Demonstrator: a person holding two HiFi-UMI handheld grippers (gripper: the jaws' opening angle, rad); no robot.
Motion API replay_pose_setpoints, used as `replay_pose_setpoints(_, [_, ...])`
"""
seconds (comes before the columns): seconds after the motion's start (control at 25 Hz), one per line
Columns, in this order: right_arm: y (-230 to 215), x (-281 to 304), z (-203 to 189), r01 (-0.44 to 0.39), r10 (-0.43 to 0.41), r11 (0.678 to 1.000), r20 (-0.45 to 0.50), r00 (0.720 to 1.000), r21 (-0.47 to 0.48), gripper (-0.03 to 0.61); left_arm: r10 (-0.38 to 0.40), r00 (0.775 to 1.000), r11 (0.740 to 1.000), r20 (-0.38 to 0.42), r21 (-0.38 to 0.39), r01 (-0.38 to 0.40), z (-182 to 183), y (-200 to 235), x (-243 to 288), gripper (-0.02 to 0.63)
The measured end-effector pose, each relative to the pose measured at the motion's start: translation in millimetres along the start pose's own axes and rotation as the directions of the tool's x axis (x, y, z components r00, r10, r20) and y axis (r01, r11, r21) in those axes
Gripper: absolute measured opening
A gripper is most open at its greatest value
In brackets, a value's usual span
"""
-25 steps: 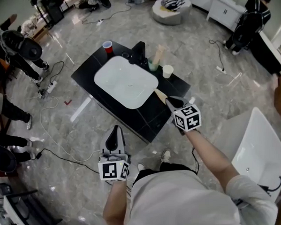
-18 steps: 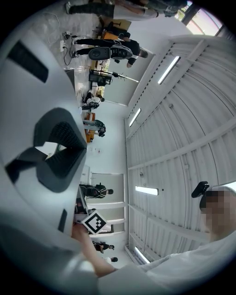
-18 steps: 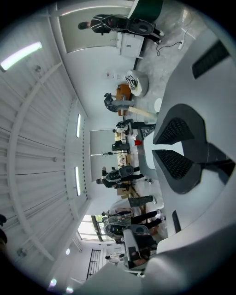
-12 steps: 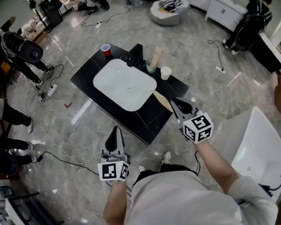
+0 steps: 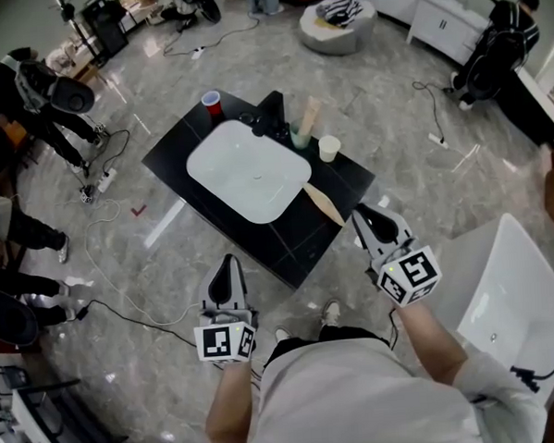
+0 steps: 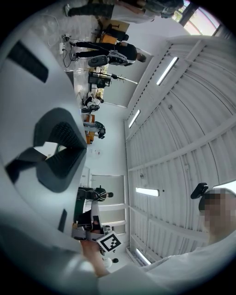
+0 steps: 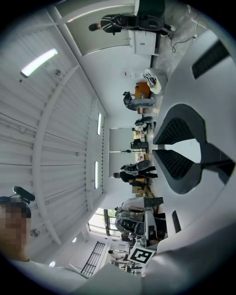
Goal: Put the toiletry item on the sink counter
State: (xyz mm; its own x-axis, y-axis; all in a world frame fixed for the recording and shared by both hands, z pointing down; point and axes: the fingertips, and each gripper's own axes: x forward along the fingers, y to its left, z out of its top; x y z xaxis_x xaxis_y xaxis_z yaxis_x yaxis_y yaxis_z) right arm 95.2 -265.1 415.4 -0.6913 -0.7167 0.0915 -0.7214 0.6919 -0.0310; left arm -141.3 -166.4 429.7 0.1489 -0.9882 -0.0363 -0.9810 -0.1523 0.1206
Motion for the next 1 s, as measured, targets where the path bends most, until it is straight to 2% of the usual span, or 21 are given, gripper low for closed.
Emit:
replay_pose_setpoints(0.36, [1, -23, 37, 0.026, -0.022, 0.999, 0.101, 0.995, -0.037, 0.058, 0.017, 1.000, 1.000, 0.013, 0.006, -0.017, 6, 2, -2, 0.003])
replay_pose_setpoints(0.6, [-5, -28, 53, 0.014, -0.020, 0.999, 0.156, 0.988, 0.040, 0.058, 0.021, 1.000, 1.000, 0.016, 0.007, -0.021, 6, 2, -3, 0.003])
replay_pose_setpoints(0.84, [-16, -31, 64, 0.038, -0.041, 0.999, 0.178, 0.983, 0.020, 0.058, 0.023, 0.999, 1.000, 0.027, 0.014, -0.023, 13, 0, -2, 0.003])
replay_pose_setpoints(1.0, [-30, -31, 60, 0.053, -0.064, 0.997, 0.176, 0.982, 0.064, 0.058, 0.025, 0.999, 0.999, 0.024, 0.020, -0.025, 12, 0, -2, 0.003])
